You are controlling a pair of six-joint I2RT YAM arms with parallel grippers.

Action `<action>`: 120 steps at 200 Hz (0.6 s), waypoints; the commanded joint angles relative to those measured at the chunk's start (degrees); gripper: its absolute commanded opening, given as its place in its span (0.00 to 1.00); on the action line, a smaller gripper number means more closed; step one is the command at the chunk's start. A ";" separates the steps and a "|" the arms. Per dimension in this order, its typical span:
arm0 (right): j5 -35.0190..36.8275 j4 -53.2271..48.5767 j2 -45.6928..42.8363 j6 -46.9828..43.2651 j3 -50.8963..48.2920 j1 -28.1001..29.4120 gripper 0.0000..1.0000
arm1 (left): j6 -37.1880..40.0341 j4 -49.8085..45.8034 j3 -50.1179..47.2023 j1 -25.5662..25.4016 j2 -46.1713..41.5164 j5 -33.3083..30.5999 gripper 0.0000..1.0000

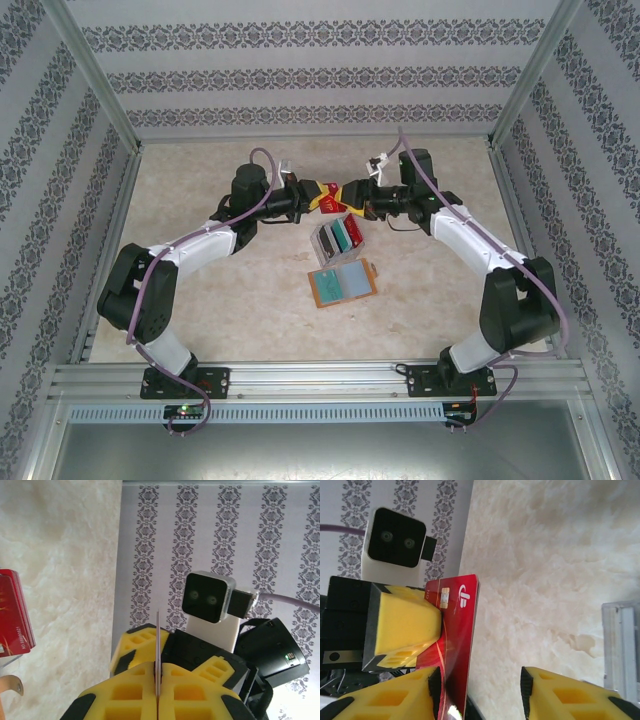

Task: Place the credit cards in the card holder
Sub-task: Place the credit card in the storage box.

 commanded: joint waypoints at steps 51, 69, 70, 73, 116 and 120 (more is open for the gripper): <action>-0.23 3.53 0.49 1.62 0.11 0.49 0.29 | -1.51 8.01 0.95 -0.92 -0.76 1.75 0.04; 0.67 2.73 0.06 1.44 -0.29 -0.16 0.23 | -2.27 9.49 0.48 -0.93 -0.76 1.75 0.06; 0.84 2.74 -0.04 1.47 -0.39 -0.20 0.23 | -2.27 9.58 0.51 -0.92 -0.76 1.80 0.07; 1.18 2.82 -0.23 1.53 -0.60 -0.22 0.22 | -2.41 9.76 0.44 -0.96 -0.75 1.84 0.07; 2.24 3.25 -0.92 2.00 -1.69 -0.66 0.13 | -3.30 10.90 0.47 -0.91 -0.41 1.93 0.11; 2.24 3.20 -0.98 1.93 -1.64 -0.67 0.13 | -3.24 10.94 0.49 -0.91 -0.39 1.87 0.12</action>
